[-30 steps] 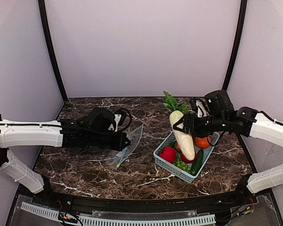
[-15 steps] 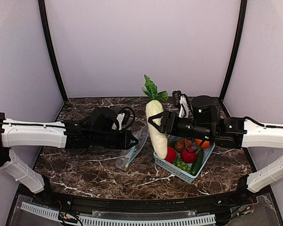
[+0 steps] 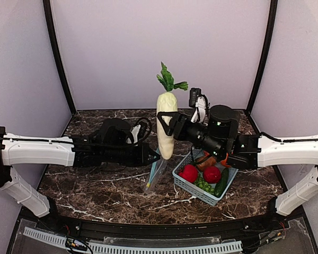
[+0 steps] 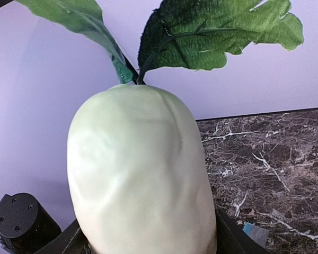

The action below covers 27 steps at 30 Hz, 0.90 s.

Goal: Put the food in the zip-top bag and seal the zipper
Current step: Place the fake vegetable in the zipper food storage bag.

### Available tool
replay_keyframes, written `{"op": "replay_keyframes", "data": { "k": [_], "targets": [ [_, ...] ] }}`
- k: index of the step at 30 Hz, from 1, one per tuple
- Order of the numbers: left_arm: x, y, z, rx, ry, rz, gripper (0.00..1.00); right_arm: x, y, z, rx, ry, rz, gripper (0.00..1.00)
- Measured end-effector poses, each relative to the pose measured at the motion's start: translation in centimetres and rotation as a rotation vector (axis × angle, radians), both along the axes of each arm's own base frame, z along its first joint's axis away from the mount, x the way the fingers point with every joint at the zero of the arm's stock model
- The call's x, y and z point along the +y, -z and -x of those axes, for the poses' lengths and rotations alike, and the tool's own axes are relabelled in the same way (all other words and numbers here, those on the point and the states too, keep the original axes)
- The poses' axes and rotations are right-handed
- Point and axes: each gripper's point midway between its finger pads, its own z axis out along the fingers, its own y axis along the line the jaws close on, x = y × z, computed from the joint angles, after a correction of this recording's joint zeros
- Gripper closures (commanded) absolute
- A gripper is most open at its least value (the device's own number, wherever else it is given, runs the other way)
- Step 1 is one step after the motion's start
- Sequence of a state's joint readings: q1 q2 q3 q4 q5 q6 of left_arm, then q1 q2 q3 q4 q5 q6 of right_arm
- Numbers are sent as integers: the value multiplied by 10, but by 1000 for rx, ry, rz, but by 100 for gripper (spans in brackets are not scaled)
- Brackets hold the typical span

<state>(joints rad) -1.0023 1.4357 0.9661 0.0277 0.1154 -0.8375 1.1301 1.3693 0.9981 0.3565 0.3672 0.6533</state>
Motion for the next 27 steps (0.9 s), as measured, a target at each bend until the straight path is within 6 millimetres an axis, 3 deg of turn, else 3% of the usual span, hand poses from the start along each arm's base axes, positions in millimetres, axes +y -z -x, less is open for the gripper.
{"op": "replay_keyframes", "data": {
  "k": [19,27],
  "targets": [
    [-8,-15,6,23,28,75,99,11,-14,-18,-202,79,20,66],
    [-11,-20,7,36,28,106,99,17,-2,-21,-219,84,63,67]
  ]
}}
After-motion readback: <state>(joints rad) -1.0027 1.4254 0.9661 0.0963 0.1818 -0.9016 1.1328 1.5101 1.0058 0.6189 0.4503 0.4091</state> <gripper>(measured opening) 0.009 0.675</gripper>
